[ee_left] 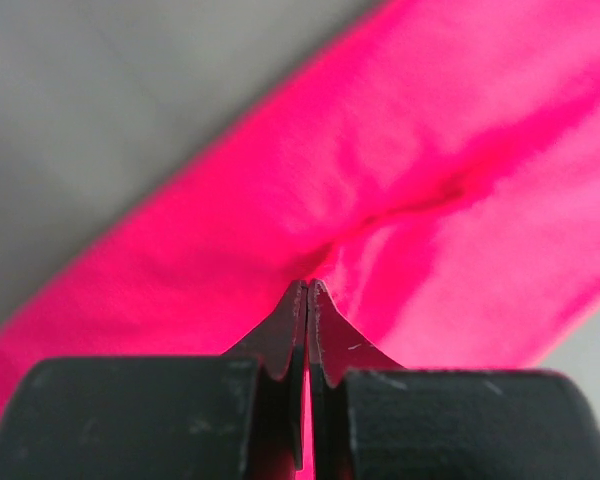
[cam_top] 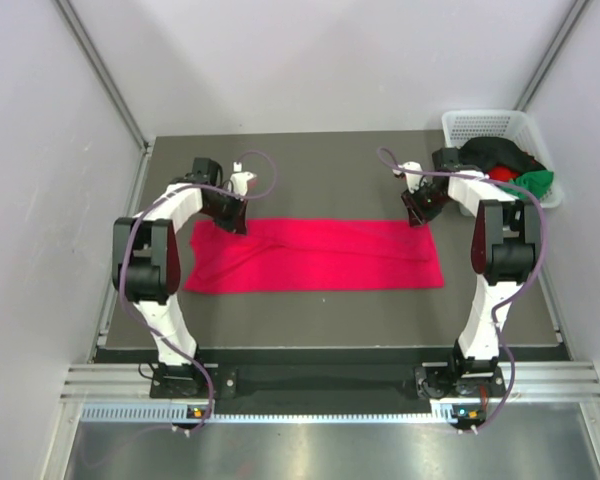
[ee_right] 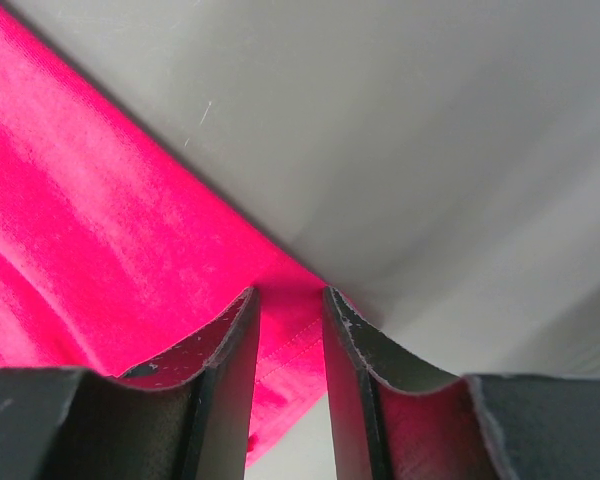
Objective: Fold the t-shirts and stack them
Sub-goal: Fold the tshirt
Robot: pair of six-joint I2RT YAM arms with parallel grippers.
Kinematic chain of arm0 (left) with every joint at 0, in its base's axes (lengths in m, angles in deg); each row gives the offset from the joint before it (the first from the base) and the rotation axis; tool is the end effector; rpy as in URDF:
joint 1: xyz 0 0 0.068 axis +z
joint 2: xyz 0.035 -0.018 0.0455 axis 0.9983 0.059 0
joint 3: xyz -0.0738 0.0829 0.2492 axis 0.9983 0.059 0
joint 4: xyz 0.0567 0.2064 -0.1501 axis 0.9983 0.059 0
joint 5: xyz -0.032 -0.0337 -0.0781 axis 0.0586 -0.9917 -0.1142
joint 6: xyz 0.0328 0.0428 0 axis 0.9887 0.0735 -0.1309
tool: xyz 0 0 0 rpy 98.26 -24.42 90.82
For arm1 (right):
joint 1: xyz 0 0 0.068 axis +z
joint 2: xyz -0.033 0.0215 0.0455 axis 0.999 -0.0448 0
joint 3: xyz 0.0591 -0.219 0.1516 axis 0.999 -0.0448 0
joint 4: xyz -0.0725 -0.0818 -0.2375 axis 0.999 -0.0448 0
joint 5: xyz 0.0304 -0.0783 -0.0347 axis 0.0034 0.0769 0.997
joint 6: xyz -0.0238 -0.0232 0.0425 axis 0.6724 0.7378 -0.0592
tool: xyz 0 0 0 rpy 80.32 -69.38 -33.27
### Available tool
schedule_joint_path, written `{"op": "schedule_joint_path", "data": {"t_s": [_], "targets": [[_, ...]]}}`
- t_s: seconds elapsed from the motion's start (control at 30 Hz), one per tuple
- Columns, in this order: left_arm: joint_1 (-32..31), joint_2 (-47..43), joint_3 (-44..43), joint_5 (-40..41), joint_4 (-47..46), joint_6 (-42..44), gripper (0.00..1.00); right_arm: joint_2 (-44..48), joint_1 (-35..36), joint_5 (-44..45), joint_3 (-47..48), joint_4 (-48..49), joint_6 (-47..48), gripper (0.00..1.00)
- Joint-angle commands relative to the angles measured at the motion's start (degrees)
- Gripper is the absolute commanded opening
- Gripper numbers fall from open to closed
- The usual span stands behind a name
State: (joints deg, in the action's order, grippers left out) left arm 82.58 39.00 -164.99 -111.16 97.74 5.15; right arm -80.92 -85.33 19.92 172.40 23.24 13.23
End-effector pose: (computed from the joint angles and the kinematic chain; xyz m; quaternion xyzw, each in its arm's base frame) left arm 0.3864 -0.0444 0.1884 0.2693 0.9137 -0.2099 0.2202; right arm 0.4118 0.0271 0.1712 -0.3483 0.9055 0.1103 0.2158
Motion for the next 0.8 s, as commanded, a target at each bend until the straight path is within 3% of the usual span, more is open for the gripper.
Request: {"op": "schedule_joint_path", "data": {"t_s": [0.0, 0.37, 0.77], "targets": [[-0.4, -7.3, 2.2, -5.2, 4.8, 2.2, 0.00, -0.4, 0.6, -1.0, 0.2, 0.4, -0.2, 0.32], [-7.7, -12.4, 9.2, -6.0, 7.5, 4.5, 0.00, -0.8, 0.6, -1.3, 0.7, 0.3, 0.2, 0.32], [-9.6, -14.9, 10.5, -8.6, 10.8, 5.8, 0.00, 0.2, 0.6, -1.7, -1.5, 1.2, 0.1, 0.32]]}}
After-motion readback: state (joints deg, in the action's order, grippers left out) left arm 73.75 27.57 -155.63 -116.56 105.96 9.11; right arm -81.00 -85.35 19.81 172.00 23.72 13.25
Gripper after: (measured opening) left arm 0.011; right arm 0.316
